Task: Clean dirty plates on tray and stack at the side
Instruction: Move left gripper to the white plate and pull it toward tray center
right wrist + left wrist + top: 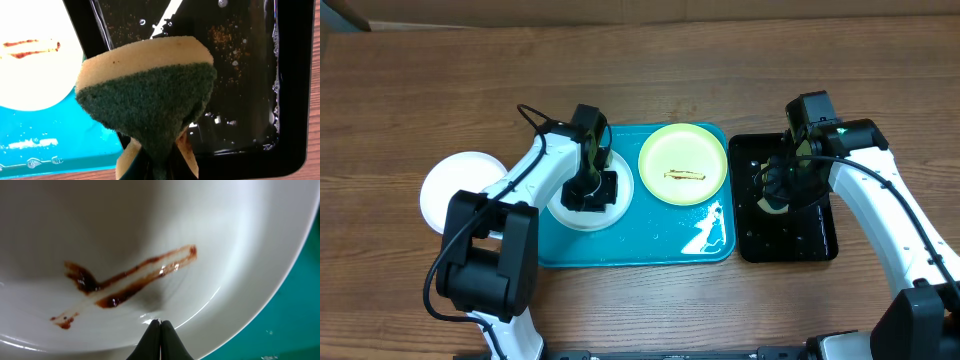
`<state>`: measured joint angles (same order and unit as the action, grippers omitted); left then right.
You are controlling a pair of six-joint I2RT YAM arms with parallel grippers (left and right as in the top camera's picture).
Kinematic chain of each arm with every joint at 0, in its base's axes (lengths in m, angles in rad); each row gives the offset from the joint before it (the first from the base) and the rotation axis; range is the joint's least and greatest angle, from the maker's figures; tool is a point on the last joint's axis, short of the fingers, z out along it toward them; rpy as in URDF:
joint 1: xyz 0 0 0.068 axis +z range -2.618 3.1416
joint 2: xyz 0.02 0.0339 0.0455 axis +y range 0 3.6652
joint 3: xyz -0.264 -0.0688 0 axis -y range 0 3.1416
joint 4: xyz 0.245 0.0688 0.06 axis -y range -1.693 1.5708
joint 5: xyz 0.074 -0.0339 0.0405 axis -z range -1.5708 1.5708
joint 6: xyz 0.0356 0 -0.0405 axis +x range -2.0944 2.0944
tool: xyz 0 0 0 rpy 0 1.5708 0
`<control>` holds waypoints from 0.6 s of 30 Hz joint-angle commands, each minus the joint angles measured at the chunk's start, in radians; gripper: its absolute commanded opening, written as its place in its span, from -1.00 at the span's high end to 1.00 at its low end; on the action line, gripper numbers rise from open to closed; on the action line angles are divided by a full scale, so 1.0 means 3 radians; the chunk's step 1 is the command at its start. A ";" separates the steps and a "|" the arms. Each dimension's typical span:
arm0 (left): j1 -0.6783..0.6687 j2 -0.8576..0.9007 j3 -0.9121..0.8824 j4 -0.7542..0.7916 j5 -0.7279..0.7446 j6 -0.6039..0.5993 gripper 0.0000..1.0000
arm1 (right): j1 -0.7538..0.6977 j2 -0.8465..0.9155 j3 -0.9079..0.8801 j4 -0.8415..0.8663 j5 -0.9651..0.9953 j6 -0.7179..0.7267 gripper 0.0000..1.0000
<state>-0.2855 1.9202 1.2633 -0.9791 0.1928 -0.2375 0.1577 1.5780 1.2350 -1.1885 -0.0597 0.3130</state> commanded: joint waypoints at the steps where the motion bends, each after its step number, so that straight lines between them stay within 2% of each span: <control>1: -0.0123 0.0022 0.0022 -0.0029 0.0318 -0.0084 0.92 | -0.0010 -0.0017 -0.0019 0.0015 0.0034 -0.0025 0.92; 10: -0.0412 0.0018 0.0025 -0.0065 0.0347 -0.0085 0.92 | -0.0010 -0.0017 -0.0019 0.0011 0.0034 -0.0025 0.92; 14: -0.0305 -0.0069 0.0089 -0.0095 0.0343 -0.0081 0.92 | -0.0010 -0.0017 -0.0019 0.0011 0.0036 -0.0025 0.92; 18: -0.0003 -0.0280 0.0310 -0.0271 0.0121 -0.0083 0.85 | -0.0010 -0.0017 -0.0019 0.0014 0.0036 -0.0025 0.92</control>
<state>-0.3611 1.9160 1.2865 -1.0351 0.2749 -0.2543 0.1577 1.5776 1.2350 -1.1889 -0.0597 0.3130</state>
